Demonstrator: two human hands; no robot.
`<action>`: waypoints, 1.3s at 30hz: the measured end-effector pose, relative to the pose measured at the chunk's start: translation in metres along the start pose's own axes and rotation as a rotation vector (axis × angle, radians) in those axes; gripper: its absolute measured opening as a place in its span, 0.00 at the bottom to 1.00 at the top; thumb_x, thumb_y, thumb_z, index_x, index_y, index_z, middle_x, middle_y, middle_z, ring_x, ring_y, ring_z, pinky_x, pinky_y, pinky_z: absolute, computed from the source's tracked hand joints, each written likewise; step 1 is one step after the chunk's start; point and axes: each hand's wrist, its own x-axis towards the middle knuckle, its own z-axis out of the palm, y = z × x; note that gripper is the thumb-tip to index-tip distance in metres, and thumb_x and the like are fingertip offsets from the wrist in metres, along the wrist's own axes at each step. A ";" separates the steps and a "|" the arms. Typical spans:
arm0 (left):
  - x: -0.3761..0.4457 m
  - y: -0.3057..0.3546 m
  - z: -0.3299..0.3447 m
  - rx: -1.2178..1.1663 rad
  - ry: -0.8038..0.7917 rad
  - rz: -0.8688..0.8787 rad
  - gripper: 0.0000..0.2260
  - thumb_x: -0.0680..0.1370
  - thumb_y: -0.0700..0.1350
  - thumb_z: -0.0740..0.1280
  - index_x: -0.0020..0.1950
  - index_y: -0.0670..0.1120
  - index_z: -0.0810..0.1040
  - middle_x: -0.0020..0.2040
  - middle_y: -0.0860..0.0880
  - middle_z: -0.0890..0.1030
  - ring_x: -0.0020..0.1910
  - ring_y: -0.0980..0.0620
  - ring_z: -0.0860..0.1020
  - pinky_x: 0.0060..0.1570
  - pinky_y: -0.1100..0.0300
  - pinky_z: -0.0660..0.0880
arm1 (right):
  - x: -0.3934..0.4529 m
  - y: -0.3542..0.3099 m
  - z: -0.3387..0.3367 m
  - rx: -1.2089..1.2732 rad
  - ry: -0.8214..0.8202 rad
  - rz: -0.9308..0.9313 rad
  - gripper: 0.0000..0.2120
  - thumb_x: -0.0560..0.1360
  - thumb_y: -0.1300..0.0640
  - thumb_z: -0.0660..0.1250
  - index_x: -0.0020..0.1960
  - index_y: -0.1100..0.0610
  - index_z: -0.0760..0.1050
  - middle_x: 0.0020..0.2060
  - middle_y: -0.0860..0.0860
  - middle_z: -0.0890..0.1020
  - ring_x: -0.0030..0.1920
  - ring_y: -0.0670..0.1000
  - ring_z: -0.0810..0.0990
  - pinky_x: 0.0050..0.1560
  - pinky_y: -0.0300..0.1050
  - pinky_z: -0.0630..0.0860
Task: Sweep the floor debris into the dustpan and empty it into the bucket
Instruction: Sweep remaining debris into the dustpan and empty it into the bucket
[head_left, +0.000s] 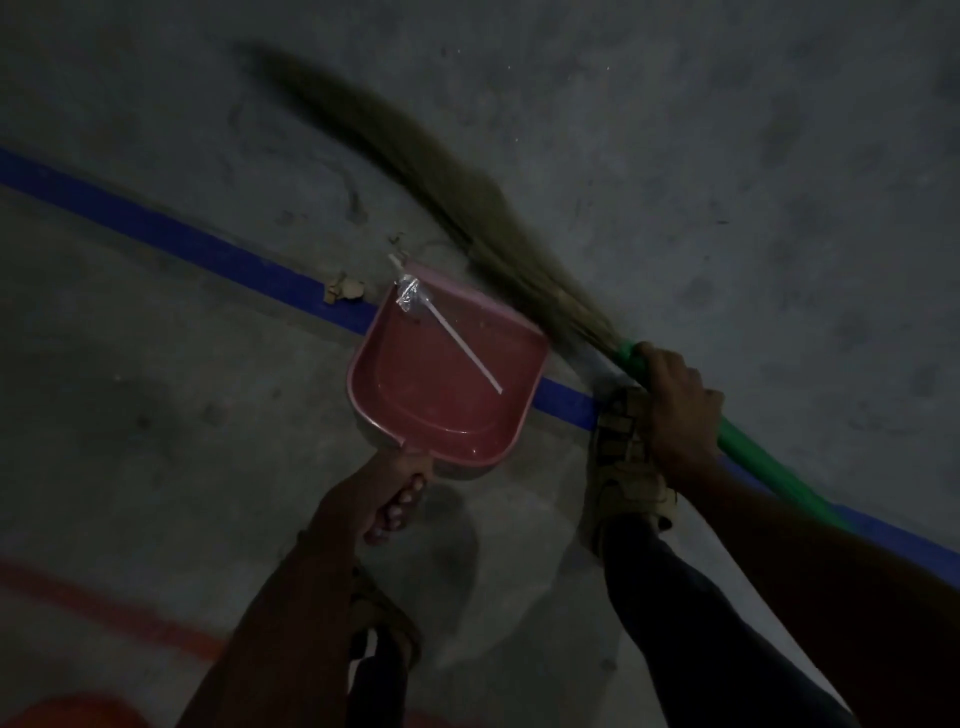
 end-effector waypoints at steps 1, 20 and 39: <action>0.001 -0.001 0.000 -0.008 0.002 0.005 0.13 0.65 0.50 0.67 0.25 0.49 0.67 0.24 0.48 0.61 0.19 0.54 0.58 0.32 0.58 0.49 | -0.005 0.001 0.001 -0.030 -0.024 -0.035 0.31 0.73 0.64 0.66 0.73 0.48 0.62 0.65 0.57 0.72 0.56 0.63 0.73 0.51 0.59 0.67; -0.002 -0.051 -0.002 -0.082 0.031 0.049 0.16 0.72 0.48 0.66 0.26 0.47 0.66 0.23 0.47 0.62 0.17 0.53 0.58 0.26 0.69 0.55 | -0.018 -0.020 -0.002 0.086 0.025 -0.035 0.28 0.76 0.60 0.62 0.75 0.52 0.63 0.71 0.54 0.66 0.61 0.62 0.71 0.56 0.60 0.67; -0.011 -0.116 -0.012 -0.235 0.026 0.081 0.17 0.76 0.48 0.66 0.29 0.46 0.67 0.23 0.49 0.63 0.17 0.53 0.59 0.23 0.69 0.56 | -0.058 -0.048 0.023 0.140 -0.068 -0.215 0.33 0.70 0.67 0.72 0.73 0.55 0.68 0.69 0.57 0.72 0.65 0.61 0.72 0.65 0.61 0.70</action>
